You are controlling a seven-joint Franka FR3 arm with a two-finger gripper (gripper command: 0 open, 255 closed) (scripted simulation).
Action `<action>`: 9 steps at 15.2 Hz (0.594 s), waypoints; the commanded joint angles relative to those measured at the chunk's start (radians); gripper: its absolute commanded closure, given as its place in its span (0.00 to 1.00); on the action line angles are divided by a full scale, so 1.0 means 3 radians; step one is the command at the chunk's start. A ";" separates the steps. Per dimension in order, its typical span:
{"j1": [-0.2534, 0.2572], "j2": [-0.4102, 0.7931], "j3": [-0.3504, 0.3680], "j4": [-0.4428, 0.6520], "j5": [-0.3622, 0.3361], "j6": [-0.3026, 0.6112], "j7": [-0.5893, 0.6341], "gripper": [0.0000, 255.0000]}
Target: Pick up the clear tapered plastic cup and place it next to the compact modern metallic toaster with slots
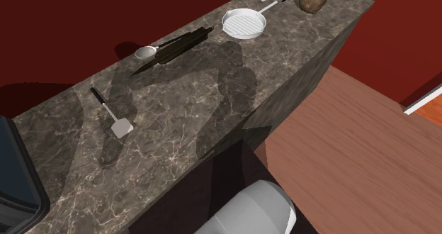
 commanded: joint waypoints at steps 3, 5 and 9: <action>0.0007 0.0008 0.0058 -0.0165 0.0024 0.0181 0.0011 1.00; 0.0008 0.0016 0.0085 -0.0246 0.0033 0.0270 0.0014 1.00; 0.0005 0.0043 0.0147 -0.0398 0.0049 0.0450 0.0023 1.00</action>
